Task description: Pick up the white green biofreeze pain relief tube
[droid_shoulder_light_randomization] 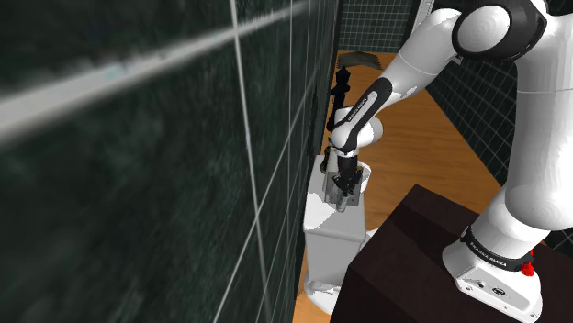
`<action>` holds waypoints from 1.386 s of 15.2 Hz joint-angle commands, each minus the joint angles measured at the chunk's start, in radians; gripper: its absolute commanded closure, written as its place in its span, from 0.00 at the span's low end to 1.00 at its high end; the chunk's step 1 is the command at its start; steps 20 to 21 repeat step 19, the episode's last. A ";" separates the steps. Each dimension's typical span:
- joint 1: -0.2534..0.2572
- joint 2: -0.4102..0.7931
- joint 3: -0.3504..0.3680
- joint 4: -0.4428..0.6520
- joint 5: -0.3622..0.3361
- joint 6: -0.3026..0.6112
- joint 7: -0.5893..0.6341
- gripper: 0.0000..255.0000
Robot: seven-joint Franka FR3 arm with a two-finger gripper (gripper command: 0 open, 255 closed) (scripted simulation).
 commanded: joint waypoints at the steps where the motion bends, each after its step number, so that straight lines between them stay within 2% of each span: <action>1: 0.000 0.001 0.000 0.000 0.000 0.000 0.000 1.00; 17: 0.004 -0.196 -0.011 -0.023 -0.024 -0.173 0.029 1.00; 21: 0.004 -0.198 -0.011 -0.023 -0.024 -0.175 0.029 1.00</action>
